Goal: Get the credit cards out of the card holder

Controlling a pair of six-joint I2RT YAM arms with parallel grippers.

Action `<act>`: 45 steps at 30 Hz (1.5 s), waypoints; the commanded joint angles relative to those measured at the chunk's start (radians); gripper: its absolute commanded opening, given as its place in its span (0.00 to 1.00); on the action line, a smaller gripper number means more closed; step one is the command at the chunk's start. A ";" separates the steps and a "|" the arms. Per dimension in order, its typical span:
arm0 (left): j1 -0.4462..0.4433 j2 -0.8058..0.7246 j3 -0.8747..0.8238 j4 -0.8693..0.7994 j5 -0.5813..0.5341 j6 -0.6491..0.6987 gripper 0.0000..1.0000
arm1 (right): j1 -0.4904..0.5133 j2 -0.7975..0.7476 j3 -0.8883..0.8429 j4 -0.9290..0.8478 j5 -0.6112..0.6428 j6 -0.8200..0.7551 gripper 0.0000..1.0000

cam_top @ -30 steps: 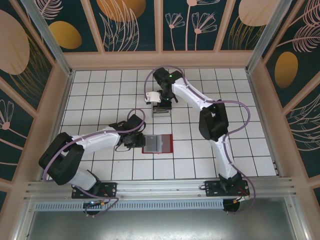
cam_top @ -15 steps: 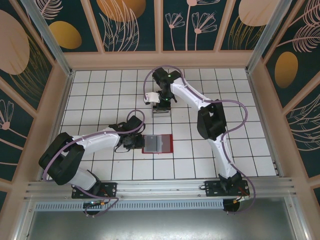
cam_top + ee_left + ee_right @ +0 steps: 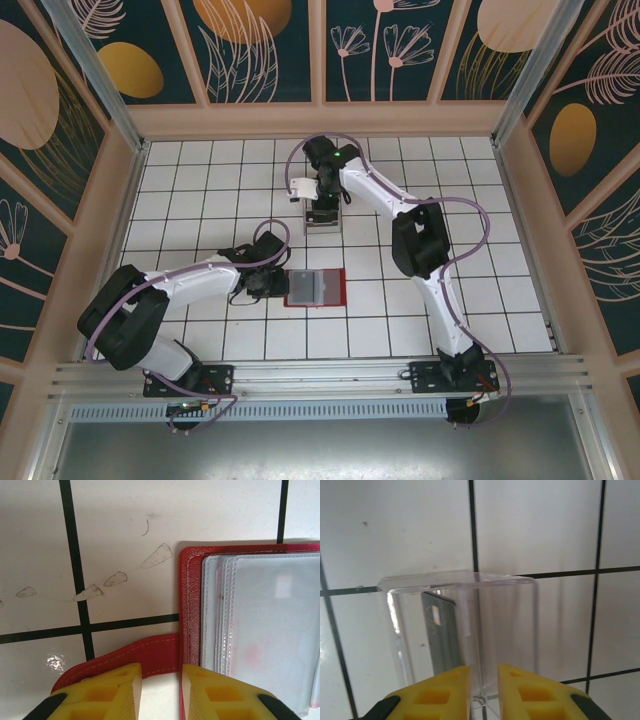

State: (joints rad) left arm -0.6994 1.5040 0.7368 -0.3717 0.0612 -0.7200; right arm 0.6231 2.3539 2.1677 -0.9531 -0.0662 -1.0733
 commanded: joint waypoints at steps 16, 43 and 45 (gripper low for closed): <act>0.002 -0.056 0.055 -0.010 -0.116 -0.007 0.29 | -0.008 -0.348 -0.422 0.487 0.038 0.365 0.24; 0.040 -0.018 0.095 0.086 -0.155 0.025 0.29 | 0.231 -0.706 -1.069 0.773 0.069 1.501 0.17; 0.062 -0.019 0.091 0.103 -0.126 0.027 0.28 | 0.235 -0.722 -1.083 0.764 0.062 1.560 0.18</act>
State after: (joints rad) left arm -0.6655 1.4830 0.8257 -0.3004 -0.0650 -0.7101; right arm 0.8528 1.6981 1.1042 -0.2256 -0.0189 0.3183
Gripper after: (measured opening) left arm 0.284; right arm 0.178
